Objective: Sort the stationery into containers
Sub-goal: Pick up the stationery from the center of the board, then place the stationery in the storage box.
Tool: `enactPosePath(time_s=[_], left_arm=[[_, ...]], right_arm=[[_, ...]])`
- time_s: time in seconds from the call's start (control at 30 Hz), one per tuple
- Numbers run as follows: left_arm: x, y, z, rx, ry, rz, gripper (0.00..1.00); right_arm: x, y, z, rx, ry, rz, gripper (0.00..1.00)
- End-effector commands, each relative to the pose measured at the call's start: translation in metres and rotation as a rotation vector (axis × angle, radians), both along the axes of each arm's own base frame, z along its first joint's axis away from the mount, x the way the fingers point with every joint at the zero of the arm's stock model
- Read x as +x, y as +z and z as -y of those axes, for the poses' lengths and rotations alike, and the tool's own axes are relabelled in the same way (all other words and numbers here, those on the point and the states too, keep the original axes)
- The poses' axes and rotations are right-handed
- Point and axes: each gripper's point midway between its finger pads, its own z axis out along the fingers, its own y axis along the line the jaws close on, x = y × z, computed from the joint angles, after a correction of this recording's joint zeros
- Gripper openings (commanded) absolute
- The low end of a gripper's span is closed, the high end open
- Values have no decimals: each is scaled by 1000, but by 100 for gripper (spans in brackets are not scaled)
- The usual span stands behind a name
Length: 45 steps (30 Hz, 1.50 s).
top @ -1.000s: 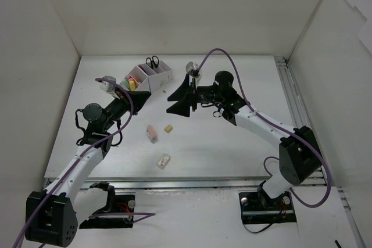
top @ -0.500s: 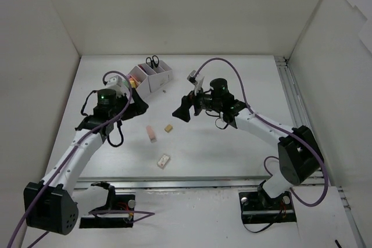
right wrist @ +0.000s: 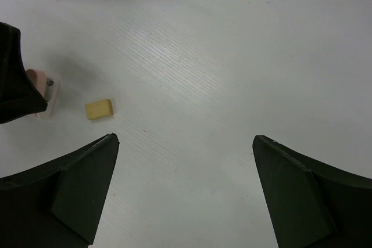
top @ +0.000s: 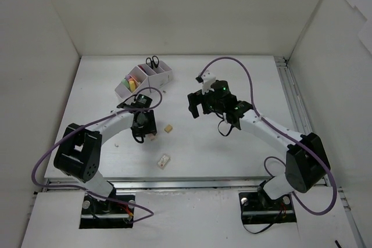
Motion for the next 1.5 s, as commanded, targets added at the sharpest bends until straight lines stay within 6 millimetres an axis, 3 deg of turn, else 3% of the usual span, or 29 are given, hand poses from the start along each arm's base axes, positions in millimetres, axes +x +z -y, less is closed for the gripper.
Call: enactPosePath(time_s=[0.0,0.03,0.13,0.23,0.33,0.43,0.47,0.57,0.67,0.73,0.8,0.87,0.93,1.13,1.17,1.2,1.37,1.47], left_arm=[[22,22,7,-6,23,65,41],[23,23,8,-8,25,66,23],[31,30,4,3,44,89,0],[47,50,3,-16,43,149,0],[66,81,-13,-33,91,235,0],[88,116,-39,-49,144,358,0],[99,131,-58,-18,185,412,0],[117,148,-78,2,208,462,0],[148,164,-94,8,221,508,0],[162,155,-104,34,221,491,0],[177,162,-103,12,206,517,0],[191,157,-105,2,197,505,0],[196,142,-110,16,212,462,0],[197,133,-129,31,265,439,0],[195,130,-130,34,267,436,2],[196,129,-129,34,265,439,15],[197,122,-126,21,248,410,20],[195,121,-121,0,229,418,33]], right_arm=[[9,25,13,-2,-69,78,98],[10,25,15,-6,-74,79,98],[11,25,19,-24,-87,85,98],[14,29,24,-24,-105,95,98],[17,34,28,-10,-107,101,98],[18,35,30,0,-109,103,98],[19,36,31,6,-107,110,98],[22,36,33,13,-111,111,98],[27,38,38,-4,-106,124,98],[29,39,43,-10,-114,126,98],[31,39,46,-13,-125,127,98],[33,37,52,-18,-141,119,98],[34,38,54,-18,-148,117,98],[37,32,62,-25,-171,100,98],[38,31,62,-26,-171,97,98],[38,28,61,-27,-169,89,98],[42,27,59,-16,-164,81,98],[41,30,56,-12,-155,84,98]])
